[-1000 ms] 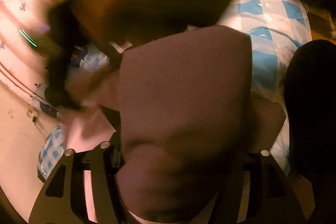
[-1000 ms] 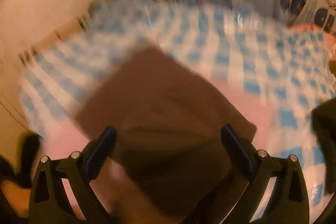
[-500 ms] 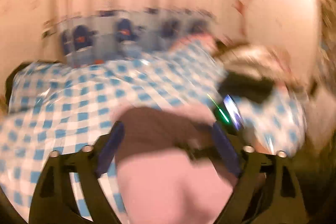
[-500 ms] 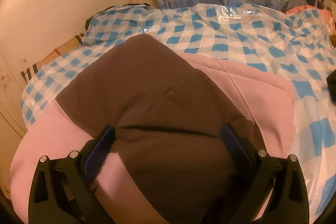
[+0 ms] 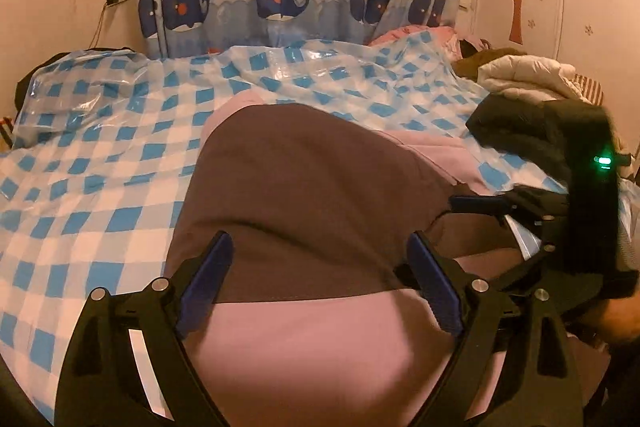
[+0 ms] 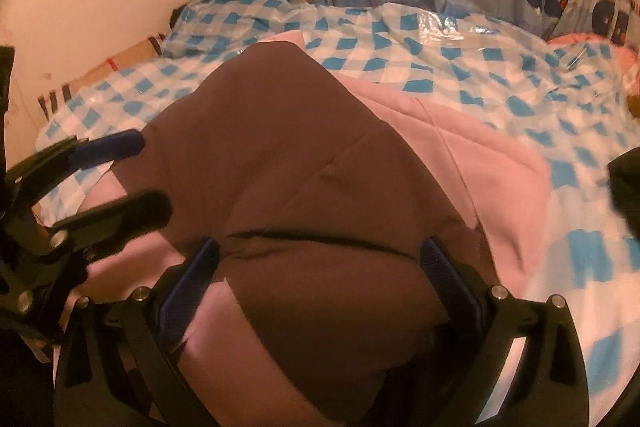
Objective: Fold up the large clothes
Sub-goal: 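Press the folded jacket flat with both open grippers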
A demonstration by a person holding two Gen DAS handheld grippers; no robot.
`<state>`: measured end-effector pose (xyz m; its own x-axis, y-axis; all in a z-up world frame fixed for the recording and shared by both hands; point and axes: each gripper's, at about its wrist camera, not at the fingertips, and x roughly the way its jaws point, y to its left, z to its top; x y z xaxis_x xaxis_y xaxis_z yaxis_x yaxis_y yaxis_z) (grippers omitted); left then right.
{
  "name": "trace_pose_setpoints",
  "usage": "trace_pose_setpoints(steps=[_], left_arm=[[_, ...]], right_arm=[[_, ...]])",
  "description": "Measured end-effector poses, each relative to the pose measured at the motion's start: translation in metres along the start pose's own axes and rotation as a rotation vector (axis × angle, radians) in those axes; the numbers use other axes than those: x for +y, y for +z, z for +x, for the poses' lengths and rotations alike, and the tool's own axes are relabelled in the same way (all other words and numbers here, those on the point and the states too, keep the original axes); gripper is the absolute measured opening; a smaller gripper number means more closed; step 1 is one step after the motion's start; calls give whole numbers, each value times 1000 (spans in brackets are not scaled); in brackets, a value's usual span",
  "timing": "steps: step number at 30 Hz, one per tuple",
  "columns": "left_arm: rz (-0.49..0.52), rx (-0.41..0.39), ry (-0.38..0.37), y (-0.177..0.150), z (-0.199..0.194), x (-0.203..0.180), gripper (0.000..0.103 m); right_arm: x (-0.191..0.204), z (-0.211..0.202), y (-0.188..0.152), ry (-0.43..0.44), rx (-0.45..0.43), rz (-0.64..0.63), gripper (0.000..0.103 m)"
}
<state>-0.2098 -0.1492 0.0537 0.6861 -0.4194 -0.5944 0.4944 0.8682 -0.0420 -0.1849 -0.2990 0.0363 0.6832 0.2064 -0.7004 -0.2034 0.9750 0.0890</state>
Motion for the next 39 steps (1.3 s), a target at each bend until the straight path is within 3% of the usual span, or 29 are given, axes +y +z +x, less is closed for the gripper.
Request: trace_pose_setpoints(steps=[7, 10, 13, 18, 20, 22, 25, 28, 30, 32, 34, 36, 39], left_arm=[[89, 13, 53, -5, 9, -20, 90], [49, 26, 38, -1, 11, -14, 90], [52, 28, 65, -2, 12, -9, 90], [0, 15, 46, -3, 12, 3, 90], [5, 14, 54, -3, 12, 3, 90], [4, 12, 51, -2, 12, 4, 90], [25, 21, 7, -2, 8, 2, 90], [59, 43, -47, 4, -7, 6, 90], [84, 28, -22, 3, -9, 8, 90], [69, 63, -43, -2, 4, 12, 92], [67, 45, -10, -6, 7, 13, 92], [45, 39, -11, -7, 9, 17, 92], [43, 41, -10, -7, 13, 17, 92]], right_arm=[[-2, -19, -28, -41, 2, 22, 96], [-1, -20, -19, -58, 48, 4, 96], [3, -55, -10, -56, 74, 32, 96], [34, -124, -28, -17, 18, 4, 96], [47, -120, -36, -39, 56, -29, 96], [52, -92, -51, -131, 180, -54, 96], [34, -44, -78, -92, 287, 43, 96], [28, -39, -83, -81, 284, 65, 96], [33, -41, -82, -108, 276, 39, 96], [34, -43, -81, -110, 279, 31, 96], [26, -57, -71, -47, 310, 75, 96], [10, -79, -54, 24, 278, 154, 96], [-8, -124, 6, 69, 26, 233, 96]])
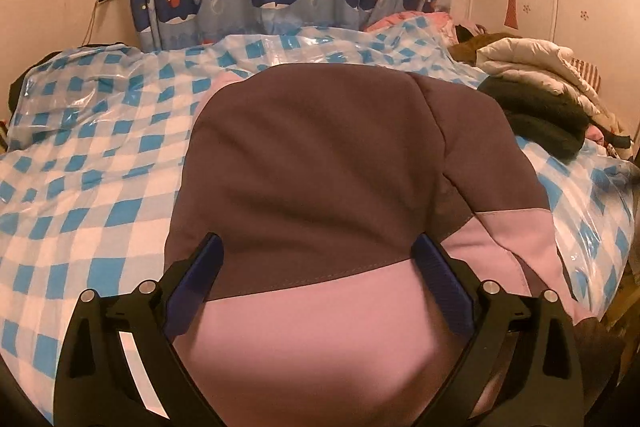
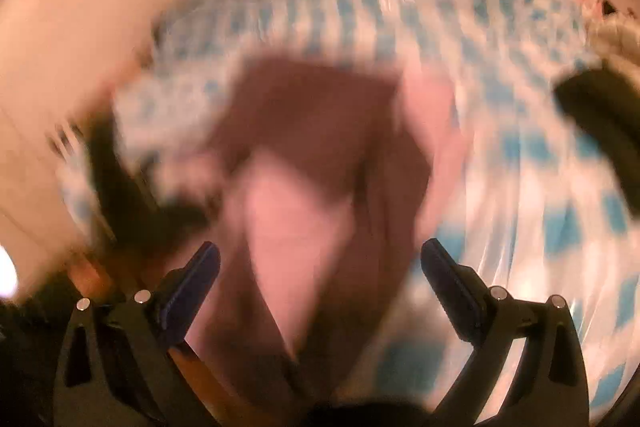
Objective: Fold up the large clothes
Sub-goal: 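Press the folded jacket flat with both open grippers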
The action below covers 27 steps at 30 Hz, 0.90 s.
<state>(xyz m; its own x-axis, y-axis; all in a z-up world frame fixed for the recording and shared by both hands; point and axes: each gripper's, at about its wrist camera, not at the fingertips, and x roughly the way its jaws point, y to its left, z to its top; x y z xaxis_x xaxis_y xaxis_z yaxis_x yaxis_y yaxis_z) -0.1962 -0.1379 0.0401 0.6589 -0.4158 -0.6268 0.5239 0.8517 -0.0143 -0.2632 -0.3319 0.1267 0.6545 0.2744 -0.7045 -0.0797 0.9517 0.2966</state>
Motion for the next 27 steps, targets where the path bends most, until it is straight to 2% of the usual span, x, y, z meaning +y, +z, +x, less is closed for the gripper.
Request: trace_pose_setpoints(steps=[2, 4, 5, 7, 8, 9, 10, 12, 15, 18, 21, 24, 27], left_arm=[[7, -1, 7, 0, 0, -2, 92], [4, -3, 6, 0, -1, -2, 92], [6, -1, 5, 0, -1, -3, 92], [4, 2, 3, 1, -1, -3, 92], [9, 19, -2, 3, 1, -5, 92], [18, 45, 1, 6, 5, -7, 92], [19, 55, -13, 8, 6, -9, 92], [35, 89, -28, 12, 9, -12, 92], [52, 111, -75, 16, 1, -12, 92], [79, 76, -64, 19, -11, -13, 92], [102, 117, -70, 13, 6, -20, 93], [96, 102, -67, 11, 8, -20, 95], [94, 90, -70, 9, 8, -16, 95]], right_arm=[[10, 4, 34, 26, -75, -9, 96], [15, 37, 61, 20, -64, -33, 96], [9, 66, 68, -1, -20, -19, 96], [-13, 136, 63, -141, 103, -30, 98], [-26, 167, 55, -136, 143, -50, 98], [-46, 186, 45, -36, 137, 16, 98], [-62, 194, 39, 30, 149, 84, 98], [-62, 190, 37, 19, 144, 81, 98], [-73, 187, 33, 47, 123, 100, 98], [-74, 188, 30, 67, 109, 119, 98], [-72, 187, 28, 69, 101, 111, 98], [-66, 184, 34, 73, 113, 107, 98], [-60, 154, 42, 35, 123, 118, 98]])
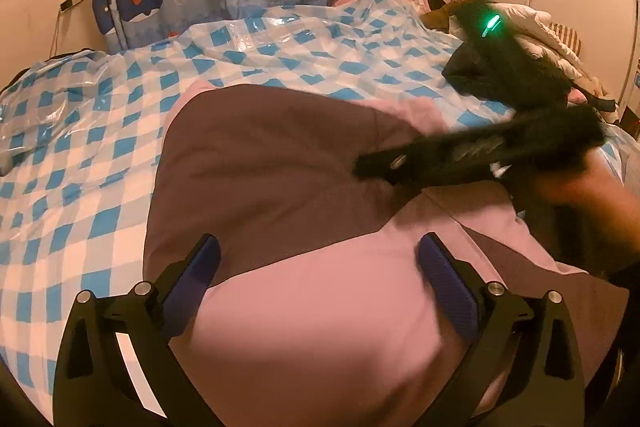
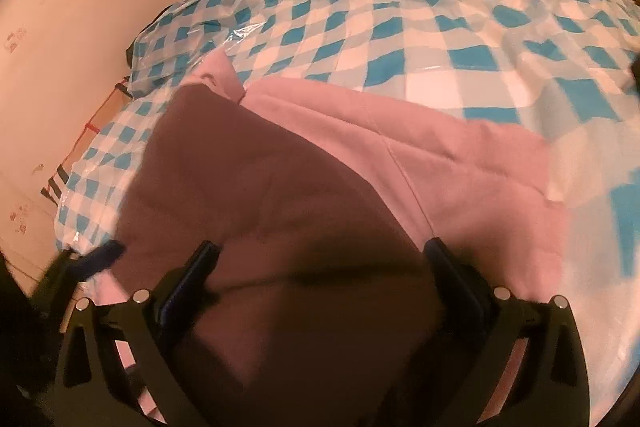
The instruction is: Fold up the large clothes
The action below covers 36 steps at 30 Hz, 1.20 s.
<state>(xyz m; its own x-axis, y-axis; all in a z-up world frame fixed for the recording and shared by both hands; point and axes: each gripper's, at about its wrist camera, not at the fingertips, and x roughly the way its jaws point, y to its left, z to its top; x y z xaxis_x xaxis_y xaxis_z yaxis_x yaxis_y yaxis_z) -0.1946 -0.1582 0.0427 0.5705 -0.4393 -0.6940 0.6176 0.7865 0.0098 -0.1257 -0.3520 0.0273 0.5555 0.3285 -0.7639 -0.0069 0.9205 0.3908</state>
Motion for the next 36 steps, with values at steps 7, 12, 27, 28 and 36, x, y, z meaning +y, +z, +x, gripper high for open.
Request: trace_pose_setpoints(steps=[7, 12, 27, 28, 36], left_arm=[[0, 17, 28, -1, 6, 4, 95], [6, 27, 34, 0, 9, 4, 95], [9, 14, 35, -2, 7, 5, 95], [14, 18, 45, -2, 8, 5, 95], [35, 65, 82, 3, 15, -1, 95]], right_arm=[[4, 9, -11, -114, 3, -101, 98], [-11, 17, -15, -46, -12, -53, 98], [11, -37, -40, -117, -11, -87, 98], [6, -32, -41, -99, -9, -76, 98], [-6, -12, -56, -60, -32, -59, 98]])
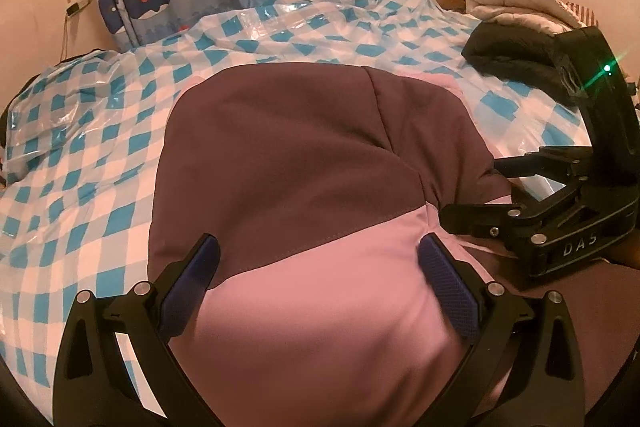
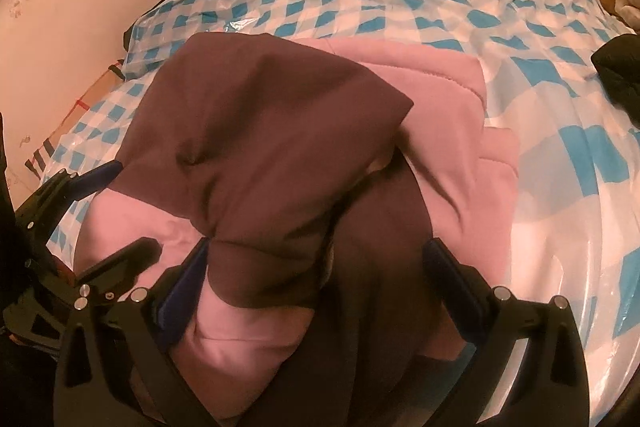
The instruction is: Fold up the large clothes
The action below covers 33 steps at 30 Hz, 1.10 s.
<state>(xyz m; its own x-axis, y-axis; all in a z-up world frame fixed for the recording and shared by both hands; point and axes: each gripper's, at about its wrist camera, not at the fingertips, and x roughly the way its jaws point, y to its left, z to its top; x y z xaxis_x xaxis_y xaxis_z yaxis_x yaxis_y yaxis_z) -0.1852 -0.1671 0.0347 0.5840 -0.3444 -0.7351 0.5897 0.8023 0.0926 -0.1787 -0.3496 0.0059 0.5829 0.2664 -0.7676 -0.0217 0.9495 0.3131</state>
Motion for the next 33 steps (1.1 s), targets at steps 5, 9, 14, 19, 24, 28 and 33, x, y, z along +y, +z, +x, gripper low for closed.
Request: trace_pose_setpoints(steps=[5, 9, 14, 19, 24, 28, 33], left_arm=[[-68, 2, -40, 2, -30, 24, 95], [-104, 7, -25, -7, -34, 28, 95], [-77, 22, -12, -11, -23, 18, 95], [-67, -11, -49, -13, -55, 34, 95], [-365, 29, -91, -24, -59, 138, 95], [-634, 66, -193, -55, -40, 215, 95], [-604, 204, -412, -71, 18, 199, 95]], right_arm=[[4, -47, 9, 32, -36, 68, 97], [54, -114, -6, 44, -155, -38, 97], [93, -54, -59, -235, 63, -213, 97], [38, -77, -68, 85, 6, 118, 97], [9, -94, -56, 153, -30, 250, 97], [-2, -94, -47, 155, -51, 336, 97], [-38, -66, -53, 96, 47, 491, 97]])
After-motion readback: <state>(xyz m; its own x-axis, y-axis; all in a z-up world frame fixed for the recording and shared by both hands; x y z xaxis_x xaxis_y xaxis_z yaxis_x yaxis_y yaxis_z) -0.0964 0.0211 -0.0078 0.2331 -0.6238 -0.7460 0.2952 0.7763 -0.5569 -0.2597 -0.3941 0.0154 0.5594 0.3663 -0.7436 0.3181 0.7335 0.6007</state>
